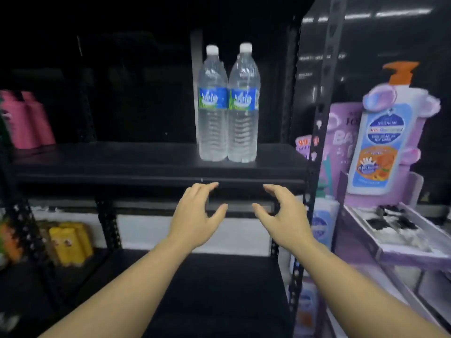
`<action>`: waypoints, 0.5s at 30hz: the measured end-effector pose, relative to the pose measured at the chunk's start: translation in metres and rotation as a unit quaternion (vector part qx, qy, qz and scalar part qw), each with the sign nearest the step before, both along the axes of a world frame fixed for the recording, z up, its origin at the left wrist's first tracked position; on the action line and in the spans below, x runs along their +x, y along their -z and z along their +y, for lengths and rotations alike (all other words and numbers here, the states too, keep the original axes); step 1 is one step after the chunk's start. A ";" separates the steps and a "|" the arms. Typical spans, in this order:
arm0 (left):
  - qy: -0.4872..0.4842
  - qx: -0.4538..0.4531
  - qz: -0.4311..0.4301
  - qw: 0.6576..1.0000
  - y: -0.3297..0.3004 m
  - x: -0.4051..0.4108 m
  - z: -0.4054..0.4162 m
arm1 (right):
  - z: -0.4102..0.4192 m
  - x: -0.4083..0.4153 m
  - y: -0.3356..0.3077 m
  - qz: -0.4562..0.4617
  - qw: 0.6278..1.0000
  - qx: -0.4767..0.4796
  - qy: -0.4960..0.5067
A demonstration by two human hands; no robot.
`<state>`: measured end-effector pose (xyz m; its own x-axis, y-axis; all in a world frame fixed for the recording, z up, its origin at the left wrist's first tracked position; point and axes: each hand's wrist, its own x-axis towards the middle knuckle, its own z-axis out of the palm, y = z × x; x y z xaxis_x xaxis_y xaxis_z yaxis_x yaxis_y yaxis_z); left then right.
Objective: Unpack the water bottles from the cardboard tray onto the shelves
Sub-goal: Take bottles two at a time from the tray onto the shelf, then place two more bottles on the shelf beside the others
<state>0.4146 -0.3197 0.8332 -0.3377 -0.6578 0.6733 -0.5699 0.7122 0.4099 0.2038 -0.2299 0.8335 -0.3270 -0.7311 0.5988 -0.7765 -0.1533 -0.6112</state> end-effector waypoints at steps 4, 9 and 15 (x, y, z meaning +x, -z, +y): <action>-0.008 0.122 -0.075 0.990 0.075 0.007 0.038 | 0.033 -0.004 0.073 -0.002 0.993 0.118 -0.009; -0.004 0.221 -0.148 0.964 0.158 0.023 0.086 | 0.080 0.000 0.162 -0.003 0.970 0.239 -0.037; 0.012 0.326 -0.182 0.928 0.255 0.052 0.135 | 0.137 0.013 0.263 -0.050 0.929 0.363 -0.045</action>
<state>0.4664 -0.1847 0.5786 -0.4845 -0.8744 -0.0270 -0.7417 0.3942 0.5426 0.2168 -0.0932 0.5705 -0.2729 -0.9576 -0.0924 -0.7144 0.2661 -0.6472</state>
